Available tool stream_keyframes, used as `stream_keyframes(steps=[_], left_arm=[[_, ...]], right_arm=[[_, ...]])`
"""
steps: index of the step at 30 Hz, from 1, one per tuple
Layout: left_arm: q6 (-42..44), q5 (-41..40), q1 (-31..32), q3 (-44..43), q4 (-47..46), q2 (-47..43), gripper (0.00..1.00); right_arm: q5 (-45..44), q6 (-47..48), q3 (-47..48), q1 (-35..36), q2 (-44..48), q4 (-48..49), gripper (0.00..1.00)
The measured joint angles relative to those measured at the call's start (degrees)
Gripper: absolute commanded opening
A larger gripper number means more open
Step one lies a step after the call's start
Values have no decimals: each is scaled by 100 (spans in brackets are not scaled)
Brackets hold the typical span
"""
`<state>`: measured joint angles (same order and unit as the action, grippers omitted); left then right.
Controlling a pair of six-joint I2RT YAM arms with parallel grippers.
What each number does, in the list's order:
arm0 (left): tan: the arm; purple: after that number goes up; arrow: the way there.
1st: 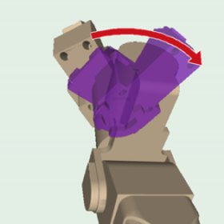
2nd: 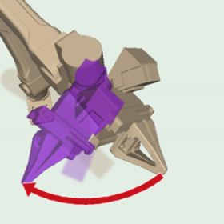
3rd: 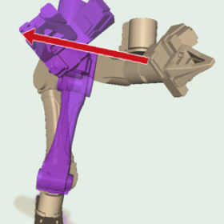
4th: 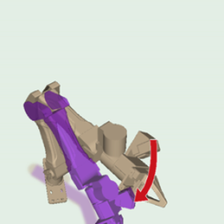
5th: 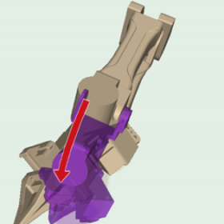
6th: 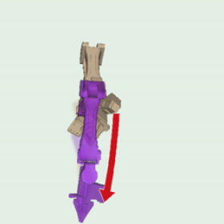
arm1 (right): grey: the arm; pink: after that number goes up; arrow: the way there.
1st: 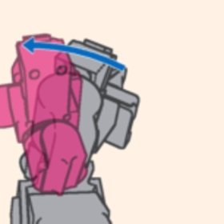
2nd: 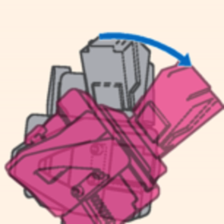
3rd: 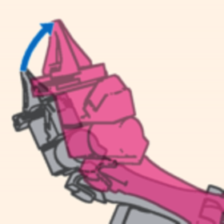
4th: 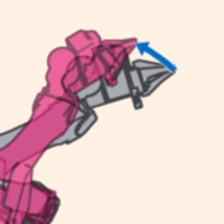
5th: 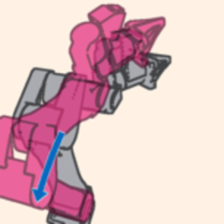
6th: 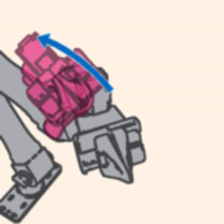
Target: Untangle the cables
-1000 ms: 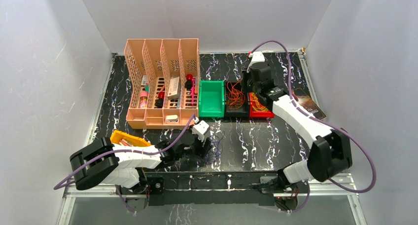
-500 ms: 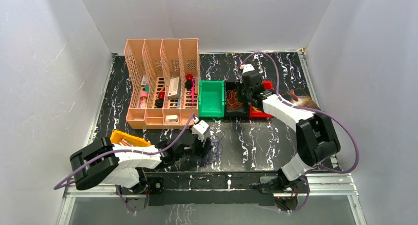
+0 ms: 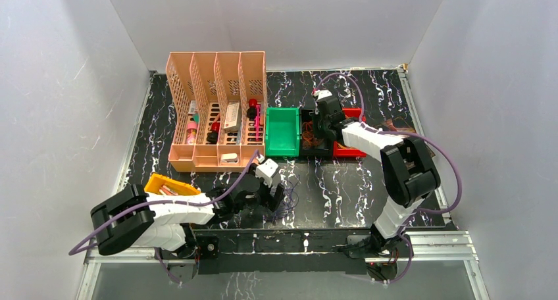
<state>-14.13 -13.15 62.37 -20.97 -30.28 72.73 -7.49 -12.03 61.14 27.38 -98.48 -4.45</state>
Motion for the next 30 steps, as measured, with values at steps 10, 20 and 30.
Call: stream_keyframes(steps=[10, 20, 30], left_arm=[[4, -136, 0, -101, 214, -308, 90], [-46, -664, 0, -372, 577, -802, 98], [-94, -728, -17, -1233, 1574, -632, 95]], right_arm=[[-13, -11, 125, 0, 542, -184, 35], [-118, -138, -24, -2, 2017, -365, 43], [697, -308, -914, -4, 3388, -804, 44]])
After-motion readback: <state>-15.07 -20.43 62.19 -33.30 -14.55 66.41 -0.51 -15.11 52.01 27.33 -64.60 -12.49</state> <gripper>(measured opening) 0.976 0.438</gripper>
